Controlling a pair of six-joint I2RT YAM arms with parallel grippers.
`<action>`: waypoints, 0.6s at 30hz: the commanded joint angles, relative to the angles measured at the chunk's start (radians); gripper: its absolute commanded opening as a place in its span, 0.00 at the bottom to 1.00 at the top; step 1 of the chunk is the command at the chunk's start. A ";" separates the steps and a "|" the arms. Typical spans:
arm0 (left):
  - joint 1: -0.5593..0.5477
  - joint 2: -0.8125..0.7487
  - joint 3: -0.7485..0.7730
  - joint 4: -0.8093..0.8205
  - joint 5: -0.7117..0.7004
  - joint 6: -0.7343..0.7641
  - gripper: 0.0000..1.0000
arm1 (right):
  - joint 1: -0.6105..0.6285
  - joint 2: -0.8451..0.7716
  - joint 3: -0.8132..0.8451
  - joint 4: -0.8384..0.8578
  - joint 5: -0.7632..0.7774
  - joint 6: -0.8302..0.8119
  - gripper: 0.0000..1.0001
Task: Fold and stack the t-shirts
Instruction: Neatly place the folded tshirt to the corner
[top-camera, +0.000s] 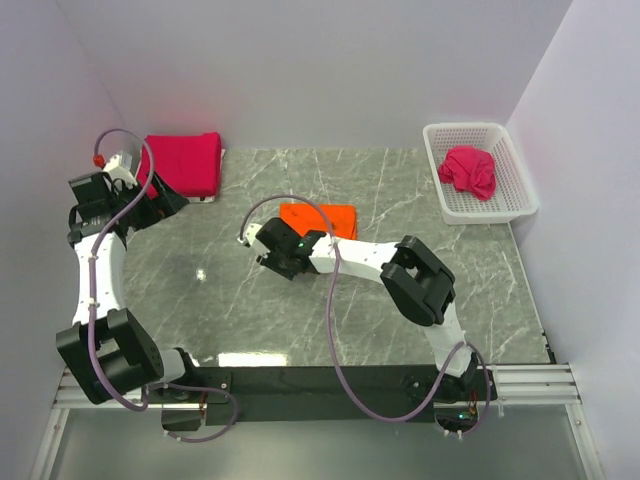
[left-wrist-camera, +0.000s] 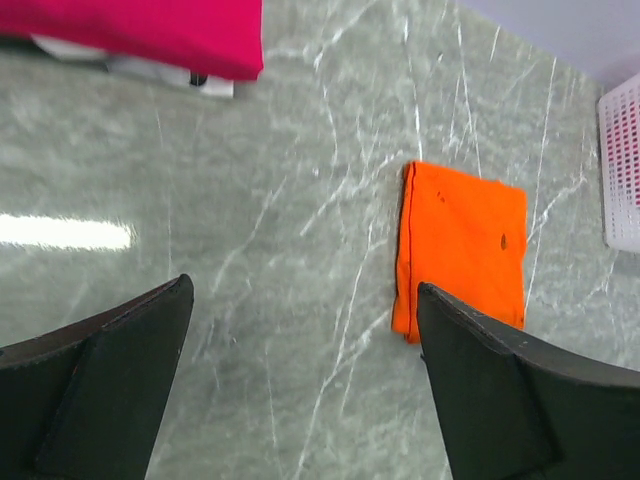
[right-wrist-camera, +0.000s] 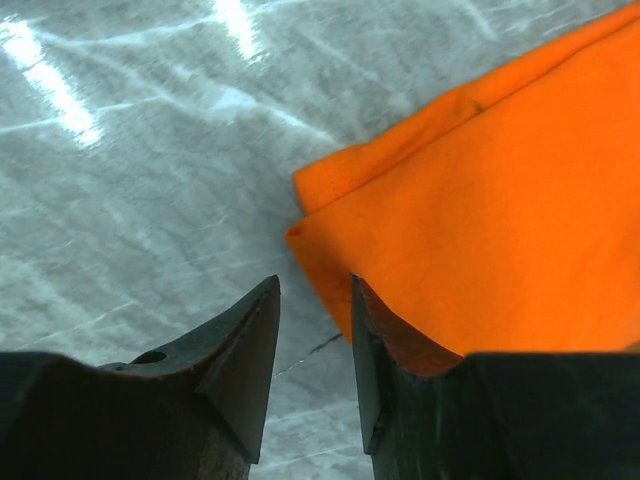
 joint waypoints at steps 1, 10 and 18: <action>0.000 -0.011 -0.019 0.021 0.023 -0.029 1.00 | 0.005 0.014 -0.002 0.056 0.061 -0.037 0.41; 0.002 0.010 -0.206 0.194 0.123 -0.163 0.98 | -0.012 0.031 -0.009 0.047 0.009 -0.030 0.25; -0.024 0.030 -0.247 0.227 0.150 -0.180 0.95 | -0.007 -0.035 -0.005 0.039 -0.001 -0.031 0.42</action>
